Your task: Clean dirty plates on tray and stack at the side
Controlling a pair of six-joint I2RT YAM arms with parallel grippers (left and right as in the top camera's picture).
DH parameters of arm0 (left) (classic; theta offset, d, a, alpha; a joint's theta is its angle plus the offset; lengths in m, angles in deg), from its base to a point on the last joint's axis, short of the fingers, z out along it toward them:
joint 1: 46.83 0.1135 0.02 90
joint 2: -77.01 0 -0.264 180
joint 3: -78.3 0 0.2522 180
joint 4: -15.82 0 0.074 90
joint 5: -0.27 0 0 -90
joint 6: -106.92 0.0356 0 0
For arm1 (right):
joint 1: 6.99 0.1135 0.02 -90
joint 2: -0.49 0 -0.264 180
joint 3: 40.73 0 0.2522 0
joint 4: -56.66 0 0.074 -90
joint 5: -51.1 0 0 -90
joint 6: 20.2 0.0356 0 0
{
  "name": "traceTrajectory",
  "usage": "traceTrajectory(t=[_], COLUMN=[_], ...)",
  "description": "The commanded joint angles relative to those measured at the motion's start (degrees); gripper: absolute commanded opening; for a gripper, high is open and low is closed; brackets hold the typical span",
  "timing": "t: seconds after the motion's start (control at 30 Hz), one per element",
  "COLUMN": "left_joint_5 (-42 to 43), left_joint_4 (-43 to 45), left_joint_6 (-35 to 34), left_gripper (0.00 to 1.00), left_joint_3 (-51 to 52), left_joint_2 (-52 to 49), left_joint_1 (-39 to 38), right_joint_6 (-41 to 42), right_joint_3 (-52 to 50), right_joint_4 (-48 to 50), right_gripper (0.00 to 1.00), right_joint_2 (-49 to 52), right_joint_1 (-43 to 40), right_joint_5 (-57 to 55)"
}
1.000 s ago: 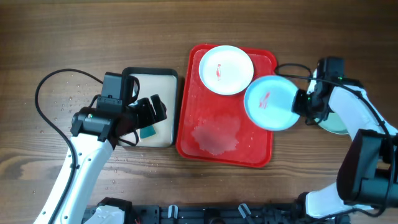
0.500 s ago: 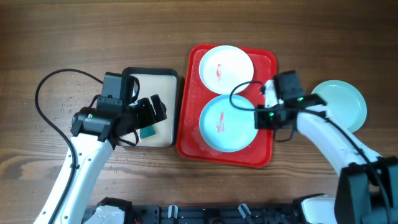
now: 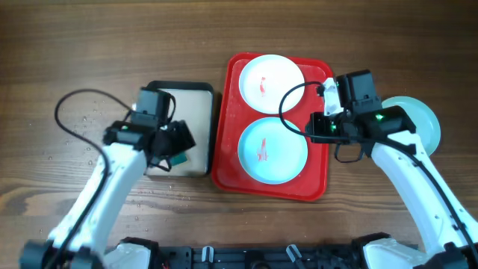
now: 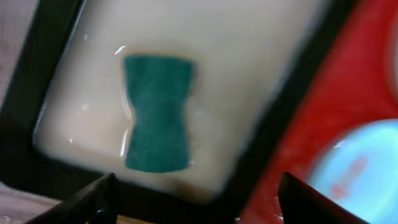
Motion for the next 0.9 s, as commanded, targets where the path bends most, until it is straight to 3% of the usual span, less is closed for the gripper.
traceTrajectory(t=[0.0, 0.1, 0.17, 0.3, 0.4, 0.43, 0.47, 0.53, 0.63, 0.77, 0.8, 0.83, 0.87], left_joint_5=[-4.2, -1.64, 0.72, 2.97, 2.86, 2.71, 1.55, -6.05, -10.6, -7.34, -7.39, -7.37, -7.37], left_joint_4=[4.37, 8.68, 12.04, 10.21, 3.54, 1.95, 1.75, 2.38, 7.08, 16.41, 16.68, 16.63, 16.68], left_joint_6=[-10.23, -8.17, -3.91, -2.23, -0.2, 1.11, 2.62, 3.28, 3.78, 3.78, 3.82, 4.0, 4.5], left_gripper=[0.61, 0.34, 0.05, 0.04, 0.51, 0.71, 0.79, 0.78, 0.53, 0.35, 0.14, 0.04, 0.04], left_joint_3=[5.79, 6.27, 6.27, 3.06, -2.67, -4.04, -4.44, -4.42, -2.99, 1.55, 1.77, 1.77, 1.7], left_joint_2=[-8.37, -15.3, -18.01, -16.81, -14.38, -13.68, -13.27, -13.55, -15.17, -18.71, -19.52, -19.67, -19.58], left_joint_1=[0.24, 0.22, 0.24, 0.24, 0.24, 0.24, 0.24, 0.24, 0.24, 0.22, 0.22, 0.24, 0.24], right_joint_6=[-0.39, 0.83, 0.85, 1.05, 1.03, 1.03, 1.05, 1.05, 1.42, 3.58, 3.61, 3.61, 3.61], right_joint_3=[0.9, 0.9, 0.87, 0.55, 0.55, 0.55, 0.55, 0.55, 0.55, 0.55, 0.55, 0.55, 0.55], right_joint_4=[-0.17, 0.28, 1.07, 0.92, 0.92, 0.85, 0.83, 0.87, 0.87, 0.87, 0.87, 0.83, 0.7], right_gripper=[0.26, 0.26, 0.26, 0.25, 0.25, 0.25, 0.25, 0.25, 0.25, 0.25, 0.25, 0.25, 0.25], right_joint_2=[-0.7, -0.7, -0.7, -0.7, -0.7, -0.7, -0.7, -0.7, -0.7, -0.7, -0.7, -0.7, -0.7], right_joint_1=[0.13, 0.13, 0.13, 0.13, 0.13, 0.13, 0.13, 0.13, 0.13, 0.13, 0.13, 0.13, 0.13], right_joint_5=[1.38, 1.36, 1.36, 1.36, 1.36, 1.36, 1.36, 1.36, 1.36, 1.38, 1.38, 1.38, 1.38])
